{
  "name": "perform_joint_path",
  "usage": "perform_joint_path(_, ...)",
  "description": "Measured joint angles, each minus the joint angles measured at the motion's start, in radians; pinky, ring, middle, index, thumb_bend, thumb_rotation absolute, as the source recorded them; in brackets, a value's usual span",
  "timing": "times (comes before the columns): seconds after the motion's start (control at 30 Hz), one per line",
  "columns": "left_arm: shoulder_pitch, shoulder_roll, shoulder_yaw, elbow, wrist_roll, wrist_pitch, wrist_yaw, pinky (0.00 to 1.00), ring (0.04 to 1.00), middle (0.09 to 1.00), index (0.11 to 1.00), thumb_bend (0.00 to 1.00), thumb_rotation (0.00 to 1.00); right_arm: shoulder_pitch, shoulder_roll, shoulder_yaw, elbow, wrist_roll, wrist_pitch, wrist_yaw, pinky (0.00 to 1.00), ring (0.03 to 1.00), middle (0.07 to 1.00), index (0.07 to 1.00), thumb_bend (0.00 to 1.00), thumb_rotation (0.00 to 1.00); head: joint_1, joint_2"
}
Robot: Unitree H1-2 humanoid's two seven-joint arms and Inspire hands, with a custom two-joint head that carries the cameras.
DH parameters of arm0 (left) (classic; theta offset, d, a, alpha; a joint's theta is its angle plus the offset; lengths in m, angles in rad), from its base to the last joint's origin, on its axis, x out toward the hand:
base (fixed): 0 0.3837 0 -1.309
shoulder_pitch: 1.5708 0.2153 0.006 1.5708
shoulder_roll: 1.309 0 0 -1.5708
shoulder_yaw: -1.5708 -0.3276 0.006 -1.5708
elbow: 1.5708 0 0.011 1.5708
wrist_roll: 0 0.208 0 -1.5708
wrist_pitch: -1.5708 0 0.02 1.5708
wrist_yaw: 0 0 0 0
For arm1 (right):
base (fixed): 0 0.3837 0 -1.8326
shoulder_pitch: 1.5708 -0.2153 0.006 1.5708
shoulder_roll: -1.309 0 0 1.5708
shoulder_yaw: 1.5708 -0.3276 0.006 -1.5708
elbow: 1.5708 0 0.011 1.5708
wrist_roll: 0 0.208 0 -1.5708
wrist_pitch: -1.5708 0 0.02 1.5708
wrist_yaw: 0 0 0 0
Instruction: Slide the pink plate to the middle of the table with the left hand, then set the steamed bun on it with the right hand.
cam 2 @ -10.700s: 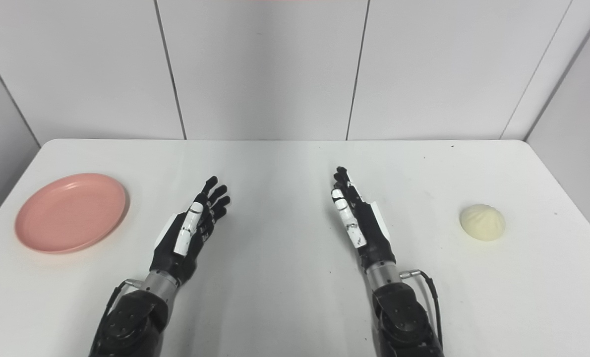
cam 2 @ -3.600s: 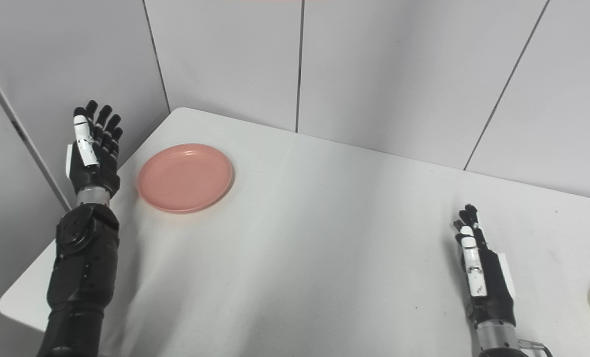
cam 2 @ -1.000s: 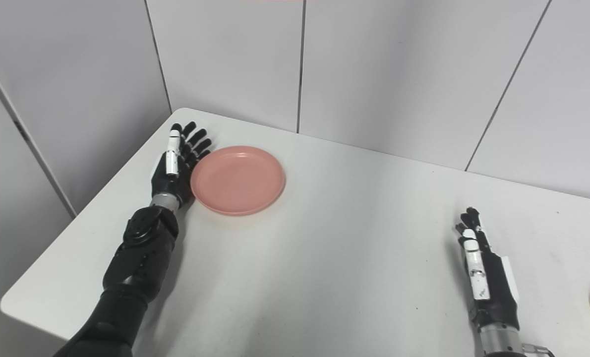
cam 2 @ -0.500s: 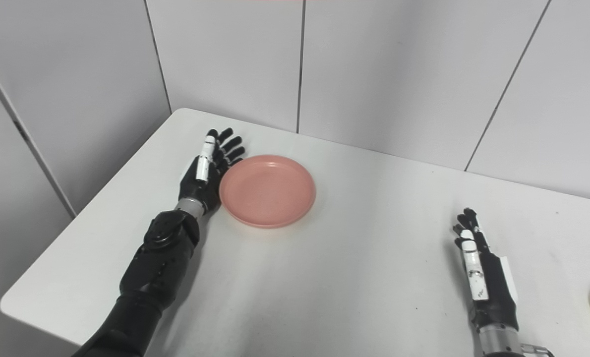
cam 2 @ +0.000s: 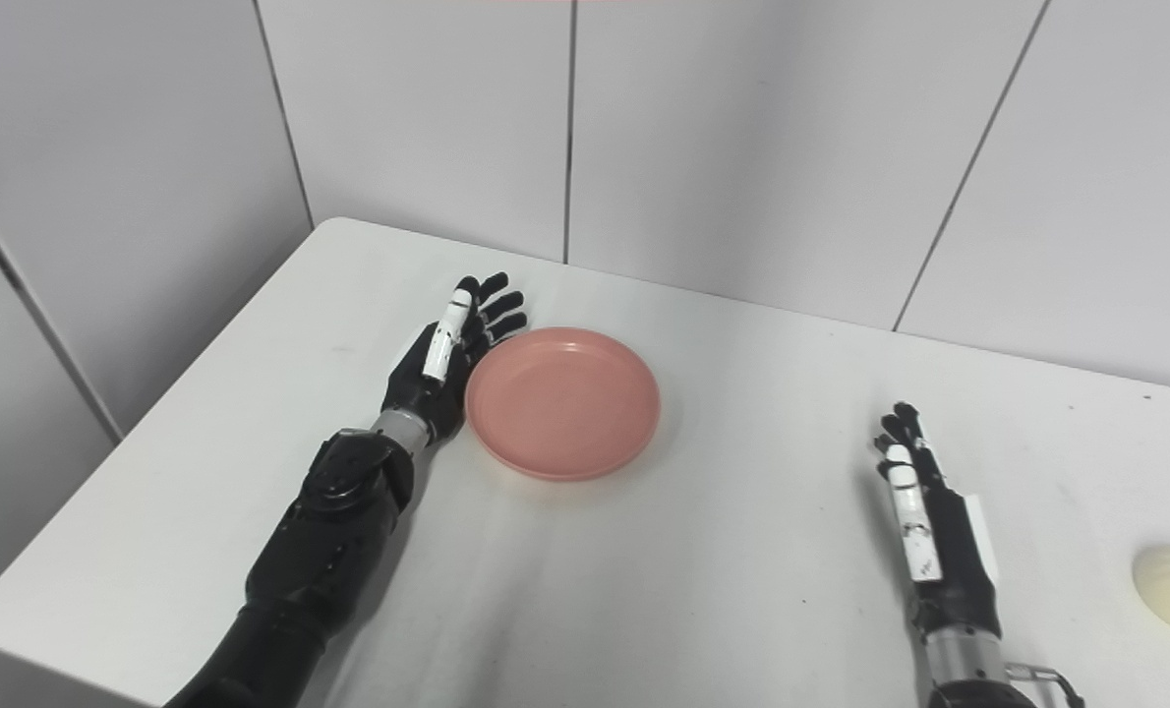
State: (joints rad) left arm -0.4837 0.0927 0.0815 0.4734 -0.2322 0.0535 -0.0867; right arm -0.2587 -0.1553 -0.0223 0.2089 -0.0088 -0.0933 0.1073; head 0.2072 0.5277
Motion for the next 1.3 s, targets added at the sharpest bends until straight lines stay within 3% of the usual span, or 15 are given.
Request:
perform_joint_path(0.47,0.011,-0.052,-0.061,-0.026,0.020,0.011,-0.053,0.93,0.918,0.931,0.929,0.43,1.00,-0.001,0.011,0.007,0.003,-0.021,0.000,-0.011,0.95,0.938,0.947,0.959,0.20,1.00,-0.074,0.008)
perform_joint_path(0.67,0.006,-0.075,-0.061,-0.028,0.000,0.048,-0.089,0.95,0.924,0.936,0.935,0.42,1.00,-0.002,0.018,0.012,0.007,-0.038,0.000,-0.012,0.94,0.937,0.947,0.961,0.19,1.00,-0.118,0.018)
perform_joint_path(1.3,-0.026,-0.111,-0.101,0.052,-0.025,0.047,-0.219,0.93,0.924,0.933,0.926,0.47,1.00,-0.002,0.043,0.021,0.003,-0.062,0.000,-0.035,0.92,0.928,0.945,0.957,0.19,1.00,-0.189,0.037)
